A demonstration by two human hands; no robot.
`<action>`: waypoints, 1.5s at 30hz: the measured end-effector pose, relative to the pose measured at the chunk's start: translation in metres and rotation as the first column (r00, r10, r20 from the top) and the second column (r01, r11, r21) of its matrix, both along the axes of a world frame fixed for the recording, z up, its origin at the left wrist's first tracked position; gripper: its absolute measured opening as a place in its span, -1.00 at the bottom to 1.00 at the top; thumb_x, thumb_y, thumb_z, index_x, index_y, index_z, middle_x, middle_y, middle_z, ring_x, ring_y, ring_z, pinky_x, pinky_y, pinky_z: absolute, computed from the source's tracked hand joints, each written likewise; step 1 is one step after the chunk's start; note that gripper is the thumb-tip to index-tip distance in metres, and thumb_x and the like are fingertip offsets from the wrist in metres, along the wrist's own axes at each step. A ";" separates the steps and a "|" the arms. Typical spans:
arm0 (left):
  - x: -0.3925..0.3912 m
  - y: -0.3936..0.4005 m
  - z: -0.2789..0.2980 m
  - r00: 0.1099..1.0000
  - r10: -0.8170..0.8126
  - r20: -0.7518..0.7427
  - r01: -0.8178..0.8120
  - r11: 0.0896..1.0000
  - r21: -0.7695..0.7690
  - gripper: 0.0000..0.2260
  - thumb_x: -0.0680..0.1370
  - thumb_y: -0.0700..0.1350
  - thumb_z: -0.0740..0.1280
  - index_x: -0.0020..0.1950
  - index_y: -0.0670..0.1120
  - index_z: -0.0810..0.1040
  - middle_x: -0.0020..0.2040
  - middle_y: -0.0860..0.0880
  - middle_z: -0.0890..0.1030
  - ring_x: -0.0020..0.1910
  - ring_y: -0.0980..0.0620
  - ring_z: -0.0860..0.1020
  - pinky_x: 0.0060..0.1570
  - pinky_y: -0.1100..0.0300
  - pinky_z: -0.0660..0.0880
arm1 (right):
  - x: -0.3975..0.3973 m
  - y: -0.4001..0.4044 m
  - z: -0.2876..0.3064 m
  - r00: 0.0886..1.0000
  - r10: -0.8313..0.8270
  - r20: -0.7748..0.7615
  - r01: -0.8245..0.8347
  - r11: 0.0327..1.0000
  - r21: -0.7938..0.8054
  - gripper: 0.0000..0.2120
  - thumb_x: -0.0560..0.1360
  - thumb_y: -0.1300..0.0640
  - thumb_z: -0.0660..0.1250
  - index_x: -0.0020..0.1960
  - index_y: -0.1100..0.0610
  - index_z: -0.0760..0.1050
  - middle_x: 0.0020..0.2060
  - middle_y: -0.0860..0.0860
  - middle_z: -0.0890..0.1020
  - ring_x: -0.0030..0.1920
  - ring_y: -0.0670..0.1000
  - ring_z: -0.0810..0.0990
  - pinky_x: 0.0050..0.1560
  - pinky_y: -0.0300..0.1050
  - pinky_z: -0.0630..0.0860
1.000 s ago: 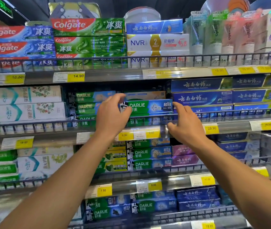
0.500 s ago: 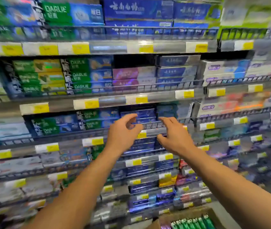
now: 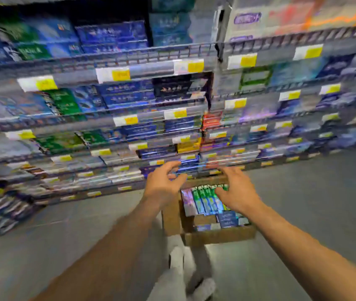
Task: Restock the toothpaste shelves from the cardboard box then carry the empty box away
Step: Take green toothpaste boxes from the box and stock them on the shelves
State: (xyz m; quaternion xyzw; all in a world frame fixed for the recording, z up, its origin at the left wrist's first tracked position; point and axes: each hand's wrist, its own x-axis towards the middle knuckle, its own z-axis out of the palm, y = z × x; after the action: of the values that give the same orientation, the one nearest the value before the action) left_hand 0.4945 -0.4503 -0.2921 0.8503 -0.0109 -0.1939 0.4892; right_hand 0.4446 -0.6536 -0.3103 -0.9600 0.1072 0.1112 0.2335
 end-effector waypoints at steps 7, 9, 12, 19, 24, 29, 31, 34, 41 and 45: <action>0.004 -0.063 -0.095 0.993 -0.071 -0.099 0.086 0.984 0.156 -0.65 0.45 0.08 0.38 0.23 0.08 0.60 0.04 0.10 0.67 -0.03 0.13 0.61 0.07 0.17 0.52 | -0.026 -0.057 -0.087 0.961 -0.134 -0.241 0.147 0.988 0.037 -0.48 0.46 0.08 0.37 0.38 0.19 0.41 0.25 0.22 0.49 0.25 0.25 0.49 0.22 -0.02 0.39; 0.012 -0.079 -0.129 0.985 -0.049 -0.165 0.072 0.988 0.137 -0.54 0.38 0.13 0.37 0.25 0.04 0.59 0.09 0.08 0.67 0.03 0.13 0.62 0.18 0.10 0.52 | -0.028 -0.071 -0.113 0.938 -0.163 -0.306 0.192 0.979 0.064 -0.47 0.40 0.06 0.31 0.34 0.19 0.45 0.21 0.23 0.52 0.23 0.26 0.51 0.22 0.00 0.42; 0.028 -0.106 -0.178 0.967 -0.050 -0.248 0.087 0.986 0.140 -0.62 0.43 0.08 0.42 0.24 0.06 0.58 0.11 0.09 0.66 0.04 0.13 0.61 0.20 0.10 0.50 | -0.018 -0.096 -0.154 0.905 -0.196 -0.378 0.238 0.969 0.068 -0.47 0.41 0.08 0.33 0.36 0.17 0.44 0.23 0.20 0.51 0.26 0.21 0.49 0.28 -0.04 0.41; 0.064 -0.166 -0.283 0.952 -0.034 -0.305 0.092 0.980 0.178 -0.67 0.48 -0.01 0.39 0.25 0.09 0.57 0.11 0.16 0.63 -0.04 0.24 0.54 0.02 0.29 0.42 | 0.022 -0.155 -0.260 0.859 -0.262 -0.441 0.327 0.942 0.076 -0.50 0.46 0.15 0.35 0.39 0.14 0.42 0.28 0.15 0.47 0.28 0.18 0.47 0.28 -0.11 0.35; 0.072 -0.203 -0.378 0.920 0.065 -0.386 0.000 0.986 0.164 -0.69 0.49 -0.02 0.41 0.24 0.03 0.59 0.07 0.09 0.66 0.06 0.14 0.61 0.21 0.20 0.47 | 0.037 -0.189 -0.356 0.835 -0.271 -0.479 0.350 0.933 0.082 -0.49 0.43 0.09 0.24 0.38 0.14 0.42 0.31 0.14 0.44 0.30 0.18 0.43 0.27 0.00 0.38; 0.082 -0.240 -0.478 0.905 0.040 -0.424 0.048 0.980 0.194 -0.64 0.51 0.01 0.40 0.29 0.01 0.56 0.13 0.08 0.64 0.06 0.15 0.58 0.20 0.19 0.46 | 0.038 -0.223 -0.477 0.821 -0.202 -0.534 0.298 0.949 0.100 -0.46 0.44 0.10 0.31 0.41 0.13 0.35 0.37 0.11 0.40 0.33 0.10 0.43 0.24 -0.07 0.40; 0.083 -0.253 -0.521 0.908 0.057 -0.415 0.025 0.982 0.189 -0.63 0.45 0.01 0.44 0.24 0.00 0.59 0.08 0.06 0.67 0.05 0.12 0.61 0.24 0.10 0.48 | 0.040 -0.235 -0.522 0.837 -0.229 -0.497 0.301 0.951 0.069 -0.43 0.44 0.13 0.34 0.42 0.17 0.33 0.33 0.13 0.41 0.29 0.11 0.44 0.24 -0.07 0.42; 0.087 -0.271 -0.583 0.918 0.012 -0.396 0.066 0.981 0.181 -0.69 0.50 -0.07 0.42 0.23 -0.08 0.59 0.09 0.06 0.64 -0.02 0.15 0.58 0.02 0.48 0.44 | 0.046 -0.251 -0.587 0.852 -0.256 -0.456 0.307 0.951 0.041 -0.33 0.44 0.13 0.38 0.48 0.19 0.23 0.34 0.15 0.36 0.30 0.14 0.41 0.29 -0.01 0.42; 0.101 -0.296 -0.700 0.910 -0.082 -0.406 0.152 0.978 0.144 -0.67 0.56 -0.06 0.36 0.31 -0.06 0.53 0.07 0.03 0.61 0.08 0.07 0.58 0.04 0.29 0.47 | 0.059 -0.271 -0.716 0.878 -0.195 -0.437 0.207 0.978 -0.020 -0.22 0.44 0.13 0.37 0.55 0.17 0.04 0.49 0.14 0.14 0.39 0.25 0.26 0.32 0.05 0.31; 0.104 -0.306 -0.732 0.909 -0.095 -0.406 0.150 0.983 0.108 -0.69 0.55 -0.06 0.38 0.29 -0.04 0.54 0.06 0.08 0.62 0.02 0.15 0.57 0.06 0.23 0.49 | 0.057 -0.262 -0.750 0.902 -0.199 -0.382 0.147 0.976 -0.162 -0.10 0.40 0.10 0.41 0.57 0.15 -0.05 0.55 0.09 -0.02 0.46 0.26 0.11 0.35 0.09 0.28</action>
State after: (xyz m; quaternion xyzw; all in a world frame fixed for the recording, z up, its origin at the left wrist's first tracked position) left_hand 0.5985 -0.7567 -1.0238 0.8220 0.0489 -0.3937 0.4086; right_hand 0.5016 -0.9157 -1.0601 -0.9173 0.2440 0.2749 0.1532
